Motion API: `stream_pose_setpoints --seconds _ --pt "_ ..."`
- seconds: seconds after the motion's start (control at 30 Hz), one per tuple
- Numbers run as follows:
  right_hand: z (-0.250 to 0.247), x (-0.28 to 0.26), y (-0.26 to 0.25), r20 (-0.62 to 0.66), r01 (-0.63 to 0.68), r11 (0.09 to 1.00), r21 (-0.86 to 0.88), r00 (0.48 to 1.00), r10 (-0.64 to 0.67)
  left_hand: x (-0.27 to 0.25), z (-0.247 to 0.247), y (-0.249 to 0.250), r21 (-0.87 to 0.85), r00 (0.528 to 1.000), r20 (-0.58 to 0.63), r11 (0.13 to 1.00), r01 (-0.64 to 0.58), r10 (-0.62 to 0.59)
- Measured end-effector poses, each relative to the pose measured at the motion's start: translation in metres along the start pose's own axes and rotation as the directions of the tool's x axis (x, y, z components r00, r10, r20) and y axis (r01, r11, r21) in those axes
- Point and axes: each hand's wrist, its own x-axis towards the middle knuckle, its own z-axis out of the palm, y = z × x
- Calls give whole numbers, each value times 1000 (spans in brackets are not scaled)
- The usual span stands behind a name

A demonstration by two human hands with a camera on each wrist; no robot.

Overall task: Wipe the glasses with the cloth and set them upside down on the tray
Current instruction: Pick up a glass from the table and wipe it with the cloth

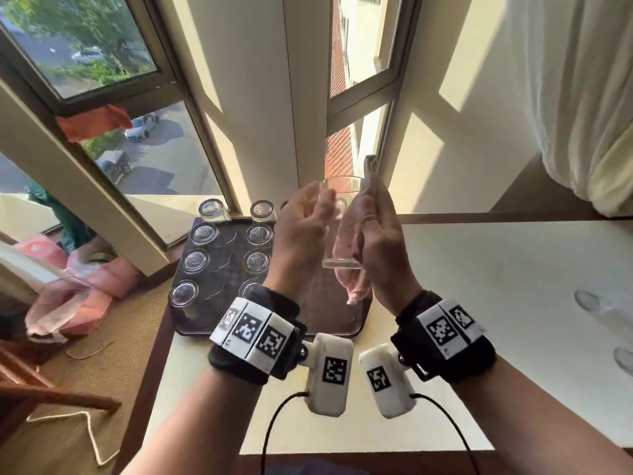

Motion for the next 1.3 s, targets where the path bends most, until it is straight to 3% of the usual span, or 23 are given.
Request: stream_pose_setpoints --seconds 0.03,0.1,0.17,0.23,0.3,0.4,0.47,0.5,0.6,0.67,0.7,0.73,0.83,0.93,1.0,1.1,1.2,1.3 --pt "2 1 1 11 34 998 -60 999 -34 -2 4 1 22 1000 19 1000 -16 16" --pt "2 2 2 41 35 999 9 999 -35 -6 11 -1 33 998 52 999 -28 27" --pt "-4 3 -4 99 -69 975 211 994 49 -7 10 -2 -143 981 192 989 25 3" --pt "-12 2 -13 146 -234 895 381 971 191 -6 1 -4 -296 942 333 946 134 -29" --pt "-15 5 -17 84 -210 913 351 978 193 -5 -5 -3 -260 955 295 960 107 -27" --pt "-10 6 -14 -13 60 998 0 998 -60 -4 -1 -7 -179 999 7 983 -33 35" --pt "-6 5 -6 6 156 982 -103 988 -156 -9 8 -5 -143 998 45 989 -46 53" --pt "-6 4 -5 34 143 988 -64 989 -141 -10 12 -8 -121 997 57 992 -44 52" --pt "-11 2 -16 164 -76 965 253 986 35 -11 11 -4 -185 983 178 983 -19 52" --pt "-16 0 -24 210 -256 850 460 962 176 -7 3 -3 -271 944 325 962 46 47" --pt "-18 0 -26 188 -280 823 495 959 213 -5 -1 -1 -271 947 321 961 59 32" --pt "-18 1 -26 148 -253 841 478 967 207 -3 -5 1 -241 961 274 970 37 31" --pt "-14 4 -19 41 -52 975 217 998 44 1 -7 -2 -125 994 88 991 -53 64" --pt "-9 3 -7 54 24 993 119 998 -30 -8 6 -5 -79 989 146 997 4 7" --pt "-8 1 -4 89 -18 981 194 996 1 -10 11 -14 -86 986 166 996 30 -15" --pt "-14 -2 -8 162 -191 932 308 976 146 -13 6 -18 -192 965 261 977 93 -41" --pt "-19 -7 -11 225 -371 803 467 928 298 -13 2 -25 -304 938 344 940 157 -46" --pt "-19 -12 -11 280 -440 680 587 898 339 -9 1 -33 -253 940 337 958 134 -42"
